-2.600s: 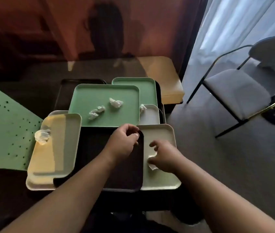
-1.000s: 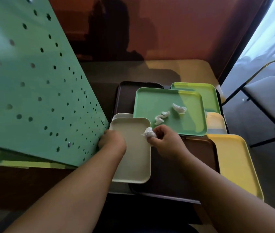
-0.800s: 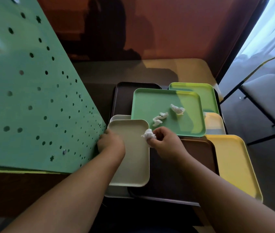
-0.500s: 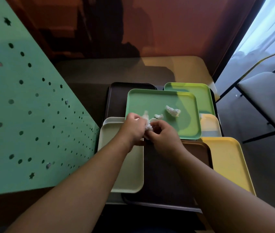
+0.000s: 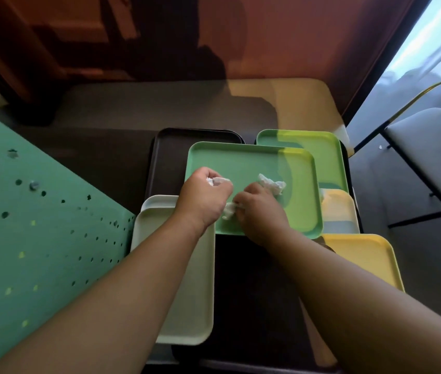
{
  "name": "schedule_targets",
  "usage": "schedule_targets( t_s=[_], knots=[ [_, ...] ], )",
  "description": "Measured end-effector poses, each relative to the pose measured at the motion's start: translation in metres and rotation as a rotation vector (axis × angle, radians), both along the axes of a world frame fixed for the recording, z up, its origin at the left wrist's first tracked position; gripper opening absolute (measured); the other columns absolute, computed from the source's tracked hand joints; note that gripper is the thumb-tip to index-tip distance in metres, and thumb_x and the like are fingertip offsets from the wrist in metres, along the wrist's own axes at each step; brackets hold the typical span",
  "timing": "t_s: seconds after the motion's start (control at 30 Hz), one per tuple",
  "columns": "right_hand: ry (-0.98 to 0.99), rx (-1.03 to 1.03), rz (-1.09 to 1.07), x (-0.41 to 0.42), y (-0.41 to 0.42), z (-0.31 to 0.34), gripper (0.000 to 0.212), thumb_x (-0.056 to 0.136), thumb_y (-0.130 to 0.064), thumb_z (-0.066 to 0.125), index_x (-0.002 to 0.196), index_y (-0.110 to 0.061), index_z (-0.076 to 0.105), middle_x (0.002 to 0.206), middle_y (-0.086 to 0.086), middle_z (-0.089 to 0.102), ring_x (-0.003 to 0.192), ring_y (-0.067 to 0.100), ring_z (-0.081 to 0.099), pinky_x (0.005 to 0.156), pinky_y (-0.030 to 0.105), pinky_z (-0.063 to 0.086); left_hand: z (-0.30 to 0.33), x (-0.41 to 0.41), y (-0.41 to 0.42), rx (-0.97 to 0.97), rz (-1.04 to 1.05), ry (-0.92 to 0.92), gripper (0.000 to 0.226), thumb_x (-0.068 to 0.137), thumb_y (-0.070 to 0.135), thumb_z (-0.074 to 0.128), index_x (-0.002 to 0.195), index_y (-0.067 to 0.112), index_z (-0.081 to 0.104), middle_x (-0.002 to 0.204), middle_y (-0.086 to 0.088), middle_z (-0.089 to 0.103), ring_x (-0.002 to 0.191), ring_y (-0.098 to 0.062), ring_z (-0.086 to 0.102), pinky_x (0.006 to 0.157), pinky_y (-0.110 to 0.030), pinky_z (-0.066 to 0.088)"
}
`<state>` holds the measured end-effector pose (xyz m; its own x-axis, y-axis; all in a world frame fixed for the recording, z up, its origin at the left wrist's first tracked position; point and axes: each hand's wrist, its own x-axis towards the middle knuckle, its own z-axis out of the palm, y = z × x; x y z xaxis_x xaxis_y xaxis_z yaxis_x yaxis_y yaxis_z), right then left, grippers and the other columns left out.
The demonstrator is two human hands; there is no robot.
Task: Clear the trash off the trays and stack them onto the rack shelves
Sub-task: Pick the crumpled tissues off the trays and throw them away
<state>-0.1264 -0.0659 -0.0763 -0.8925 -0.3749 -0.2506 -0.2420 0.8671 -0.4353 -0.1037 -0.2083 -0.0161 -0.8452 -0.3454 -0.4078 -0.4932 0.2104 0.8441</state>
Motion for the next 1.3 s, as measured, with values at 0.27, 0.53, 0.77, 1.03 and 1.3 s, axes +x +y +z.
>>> schedule_targets(
  t_s=[0.27, 0.53, 0.77, 1.03, 1.3],
  knots=[
    [0.100, -0.579, -0.207, 0.015, 0.007, 0.027, 0.009, 0.087, -0.009, 0.067, 0.095, -0.012, 0.069, 0.088, 0.001, 0.064, 0.078, 0.019, 0.057, 0.071, 0.030, 0.050, -0.004, -0.006, 0.025, 0.109, -0.105, -0.091, 0.054, 0.077, 0.067, 0.064, 0.100, 0.018, 0.058, 0.102, -0.012, 0.072, 0.090, -0.033, 0.072, 0.078, -0.051, 0.063],
    [-0.014, -0.051, -0.280, -0.026, 0.053, 0.002, 0.036, 0.096, -0.020, 0.061, 0.131, -0.018, 0.067, 0.129, 0.009, 0.056, 0.113, 0.033, 0.061, 0.090, 0.038, 0.051, -0.017, -0.007, 0.030, 0.039, 0.032, -0.058, 0.013, 0.097, 0.011, 0.051, 0.099, 0.018, 0.061, 0.089, -0.004, 0.063, 0.067, -0.022, 0.059, 0.070, -0.049, 0.062],
    [-0.038, -0.525, -0.231, 0.011, 0.051, 0.034, 0.025, 0.091, -0.014, 0.070, 0.115, -0.017, 0.075, 0.101, 0.000, 0.076, 0.091, 0.021, 0.071, 0.078, 0.030, 0.053, -0.014, -0.006, 0.056, 0.252, -0.011, -0.064, 0.034, 0.097, 0.038, 0.066, 0.124, 0.020, 0.057, 0.108, -0.002, 0.067, 0.091, -0.020, 0.069, 0.076, -0.044, 0.063],
    [0.116, -0.308, -0.542, -0.001, 0.138, 0.022, 0.034, 0.094, -0.010, 0.060, 0.126, -0.017, 0.068, 0.125, 0.003, 0.062, 0.103, 0.019, 0.065, 0.087, 0.029, 0.050, -0.019, -0.013, 0.107, 0.322, 0.018, -0.001, 0.015, 0.097, 0.005, 0.062, 0.088, 0.017, 0.062, 0.091, -0.007, 0.059, 0.078, -0.025, 0.064, 0.064, -0.038, 0.063],
    [-0.006, 0.069, -0.325, -0.033, 0.169, -0.002, 0.040, 0.102, -0.024, 0.053, 0.140, -0.034, 0.060, 0.137, -0.004, 0.057, 0.111, 0.023, 0.063, 0.081, 0.040, 0.060, -0.020, -0.005, 0.137, 0.352, 0.009, 0.003, 0.007, 0.096, 0.009, 0.066, 0.093, 0.014, 0.063, 0.092, -0.009, 0.062, 0.078, -0.025, 0.067, 0.059, -0.034, 0.061]
  ],
)
